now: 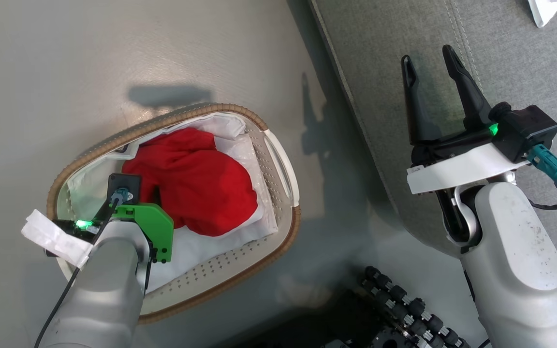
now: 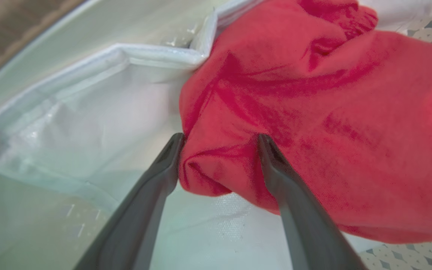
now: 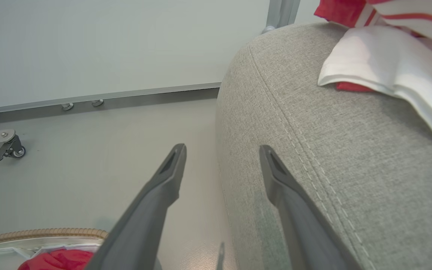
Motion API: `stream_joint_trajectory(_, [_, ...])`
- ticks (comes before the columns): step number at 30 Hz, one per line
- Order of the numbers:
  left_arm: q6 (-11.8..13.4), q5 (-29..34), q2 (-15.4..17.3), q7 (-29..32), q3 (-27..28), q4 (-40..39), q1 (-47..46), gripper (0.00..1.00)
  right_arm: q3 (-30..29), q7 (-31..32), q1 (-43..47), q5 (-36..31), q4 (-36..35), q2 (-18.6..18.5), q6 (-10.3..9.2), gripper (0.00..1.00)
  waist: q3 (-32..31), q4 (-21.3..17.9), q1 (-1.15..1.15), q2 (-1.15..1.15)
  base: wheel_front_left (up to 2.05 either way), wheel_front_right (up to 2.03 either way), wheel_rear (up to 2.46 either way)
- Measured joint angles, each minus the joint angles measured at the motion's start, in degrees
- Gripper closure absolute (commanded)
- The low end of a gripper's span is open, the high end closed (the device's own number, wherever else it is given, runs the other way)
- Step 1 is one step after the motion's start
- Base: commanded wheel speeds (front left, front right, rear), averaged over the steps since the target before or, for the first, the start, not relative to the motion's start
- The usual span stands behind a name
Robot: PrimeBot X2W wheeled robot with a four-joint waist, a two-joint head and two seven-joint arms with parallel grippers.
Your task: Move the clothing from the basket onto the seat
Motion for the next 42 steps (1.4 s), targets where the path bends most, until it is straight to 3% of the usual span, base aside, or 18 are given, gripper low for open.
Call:
stream_joint_trajectory(1, [-0.1,0.0,0.1,0.4,-0.1,0.1,0.0,0.38,0.0,0.0,0.0,0.1,0.0,0.0,0.00,0.00,0.1,-0.2,0.00,0.00,0.00,0.00,0.00])
stream_joint_trajectory(3, [-0.4,-0.2,0.1,1.1,-0.3,0.1,-0.1,0.84,0.2,0.0,-0.1,0.2,0.1,0.0,0.00,0.00,0.3,-0.5,0.00,0.00,0.00,0.00,0.00])
stream_joint_trajectory(4, [-0.8,-0.2,-0.1,1.5,-0.5,0.2,-0.1,0.98,0.2,0.0,-0.1,0.3,0.1,0.0,0.00,0.00,0.3,-0.6,0.00,0.00,0.00,0.00,0.00])
stream_joint_trajectory(5, [-0.9,-0.2,-0.2,1.6,-0.6,0.3,0.0,1.00,0.2,0.0,-0.1,0.4,0.1,0.0,0.00,0.00,0.3,-0.6,0.00,0.00,0.00,0.00,0.00])
stream_joint_trajectory(19, [-5.7,-1.4,-2.1,-0.4,-3.2,-0.5,1.9,1.00,-1.2,0.0,0.7,-2.3,1.7,0.0,0.01,0.00,-4.8,0.8,0.00,0.00,0.00,0.00,0.00])
stream_joint_trajectory(26, [-8.4,-4.4,-2.2,-2.2,-6.7,-6.8,5.5,1.00,-2.6,0.0,3.3,-5.5,3.0,0.1,0.00,0.00,-10.2,2.5,-0.01,0.00,0.00,0.00,0.00])
stream_joint_trajectory(35, [-8.9,-10.3,-2.2,-3.1,-13.2,-17.2,10.8,1.00,-4.7,0.0,8.9,-9.3,4.8,0.1,0.00,0.00,-19.6,5.3,-0.01,0.00,0.00,0.00,0.00])
stream_joint_trajectory(42, [-7.8,-10.8,-2.3,-3.2,-16.6,-23.8,12.1,1.00,-5.9,0.0,13.8,-11.3,6.2,0.1,0.00,0.00,-27.8,7.6,-0.01,0.00,0.00,0.00,0.00])
